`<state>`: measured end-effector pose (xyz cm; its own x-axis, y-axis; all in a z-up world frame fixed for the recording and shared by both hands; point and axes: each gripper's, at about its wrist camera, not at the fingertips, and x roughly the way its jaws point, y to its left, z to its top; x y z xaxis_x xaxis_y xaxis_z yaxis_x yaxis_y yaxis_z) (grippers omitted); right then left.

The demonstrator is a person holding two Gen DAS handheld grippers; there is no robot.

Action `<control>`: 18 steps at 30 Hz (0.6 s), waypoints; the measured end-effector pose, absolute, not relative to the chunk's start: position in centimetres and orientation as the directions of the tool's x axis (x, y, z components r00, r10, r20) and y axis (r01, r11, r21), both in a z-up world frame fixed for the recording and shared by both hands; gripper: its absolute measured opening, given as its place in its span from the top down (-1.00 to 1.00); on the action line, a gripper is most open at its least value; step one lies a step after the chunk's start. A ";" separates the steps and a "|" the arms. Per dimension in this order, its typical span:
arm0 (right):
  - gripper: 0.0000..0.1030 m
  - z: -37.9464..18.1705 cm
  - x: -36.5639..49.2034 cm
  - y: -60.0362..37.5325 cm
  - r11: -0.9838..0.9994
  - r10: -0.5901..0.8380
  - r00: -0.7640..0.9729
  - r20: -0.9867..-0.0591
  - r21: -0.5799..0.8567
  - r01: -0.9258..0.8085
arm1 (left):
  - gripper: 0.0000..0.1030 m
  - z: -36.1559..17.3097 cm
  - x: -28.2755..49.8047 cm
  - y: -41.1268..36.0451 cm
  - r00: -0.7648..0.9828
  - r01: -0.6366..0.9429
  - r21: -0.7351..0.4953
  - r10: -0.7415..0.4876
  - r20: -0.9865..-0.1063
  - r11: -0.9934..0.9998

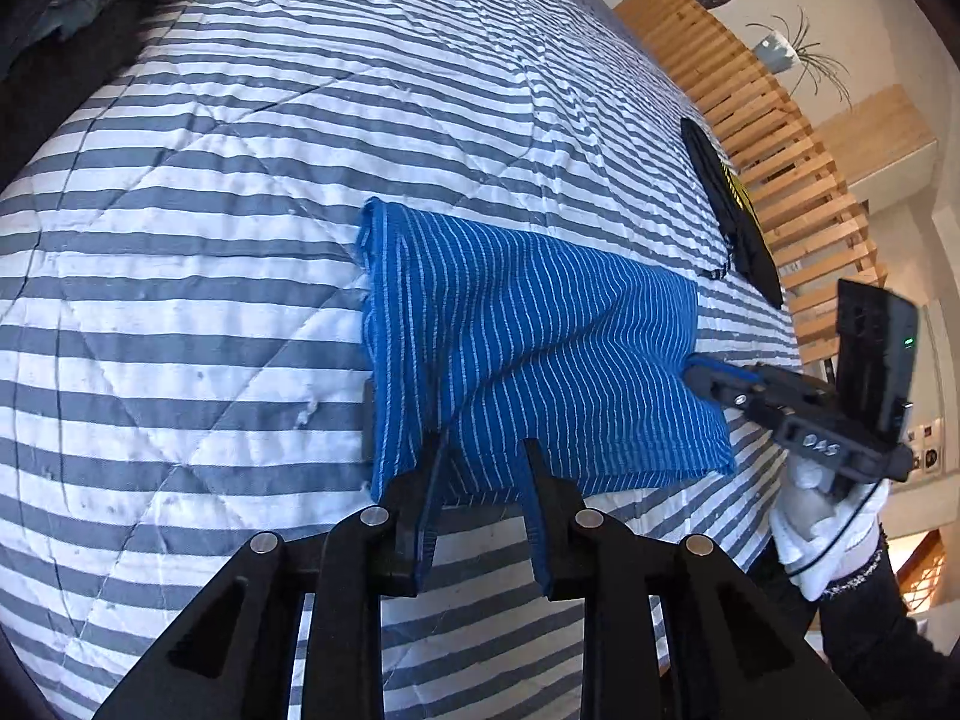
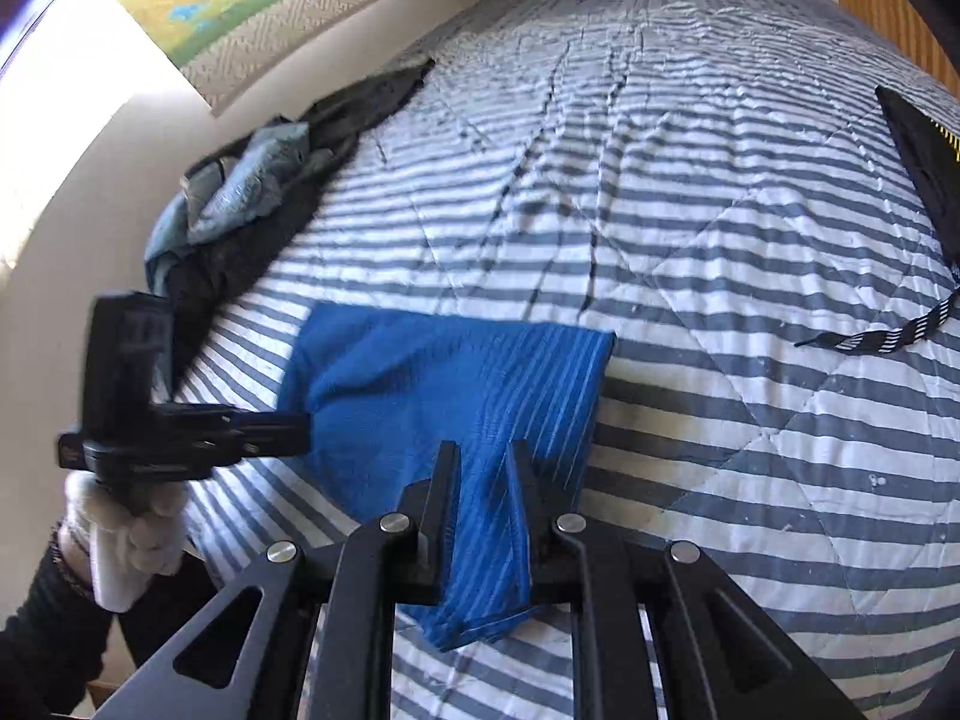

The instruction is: Fold small clothes

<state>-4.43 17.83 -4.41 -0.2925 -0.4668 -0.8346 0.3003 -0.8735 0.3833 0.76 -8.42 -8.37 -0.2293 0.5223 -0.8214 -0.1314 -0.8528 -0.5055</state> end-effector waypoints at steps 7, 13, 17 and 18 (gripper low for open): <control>0.33 -3.8 -3.1 20.8 -0.865 -0.499 -0.321 -0.805 0.436 0.251 | 0.16 -5.1 -0.4 -9.7 -0.356 -0.111 -0.497 0.502 -0.788 -0.860; -0.06 -4.3 -3.3 20.9 -0.882 -0.468 -0.308 -0.828 0.413 0.227 | -0.12 -6.9 -1.8 -9.9 -0.345 -0.043 -0.457 0.442 -0.828 -0.889; -0.06 -6.4 -3.6 20.1 -0.874 -0.482 -0.262 -0.836 0.437 0.213 | -0.12 -9.0 -2.0 -9.7 -0.305 -0.025 -0.460 0.445 -0.842 -0.887; -0.06 -7.0 -3.7 19.9 -0.867 -0.496 -0.249 -0.832 0.455 0.204 | -0.09 -9.4 -2.1 -9.5 -0.298 -0.027 -0.462 0.448 -0.843 -0.887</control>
<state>-3.68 19.93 -6.98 -0.2488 -0.4958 -0.8320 0.2043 -0.8666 0.4553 -2.13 -9.51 -9.44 -0.2980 0.4478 -0.8430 -0.0269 -0.8867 -0.4615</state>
